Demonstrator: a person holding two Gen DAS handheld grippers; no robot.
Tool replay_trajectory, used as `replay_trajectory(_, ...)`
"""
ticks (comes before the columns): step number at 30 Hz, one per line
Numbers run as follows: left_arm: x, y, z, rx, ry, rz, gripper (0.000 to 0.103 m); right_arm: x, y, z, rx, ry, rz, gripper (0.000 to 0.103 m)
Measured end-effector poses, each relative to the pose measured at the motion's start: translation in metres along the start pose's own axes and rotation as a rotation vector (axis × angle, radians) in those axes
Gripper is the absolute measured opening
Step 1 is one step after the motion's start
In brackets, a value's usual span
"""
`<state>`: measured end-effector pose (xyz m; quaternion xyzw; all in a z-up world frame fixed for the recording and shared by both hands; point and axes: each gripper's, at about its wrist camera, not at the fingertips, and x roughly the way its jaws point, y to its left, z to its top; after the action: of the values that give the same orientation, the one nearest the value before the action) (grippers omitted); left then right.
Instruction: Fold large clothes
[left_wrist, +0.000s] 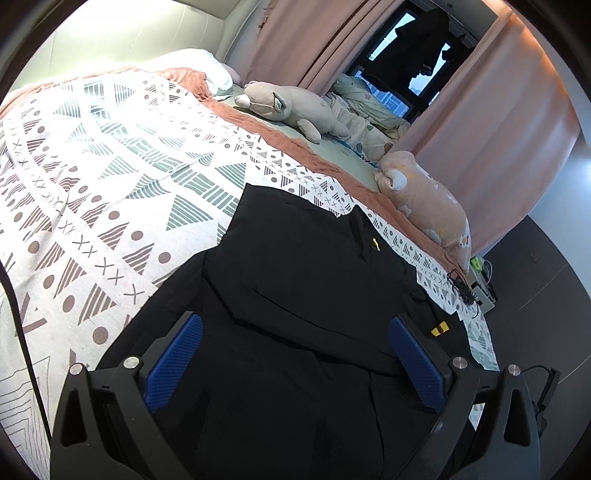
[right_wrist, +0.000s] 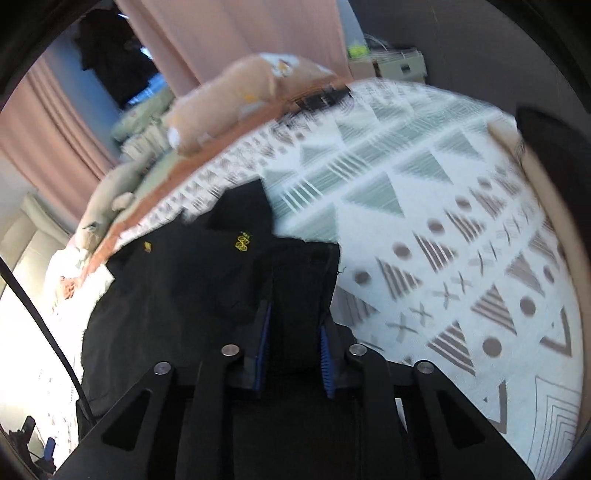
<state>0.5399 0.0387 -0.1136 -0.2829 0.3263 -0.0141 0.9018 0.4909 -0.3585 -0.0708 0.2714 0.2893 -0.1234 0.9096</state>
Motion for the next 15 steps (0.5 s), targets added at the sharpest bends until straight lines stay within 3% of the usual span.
replay_trajectory(7,-0.014,0.02,0.014,-0.055,-0.03,0.005,0.103,-0.027,0.067,-0.006,-0.116,-0.075,0.06,0.012)
replay_trajectory(15,-0.031,0.04,0.027,-0.082,-0.074,0.029,0.103,-0.027,0.165,-0.019,-0.271,-0.088,0.138,0.011)
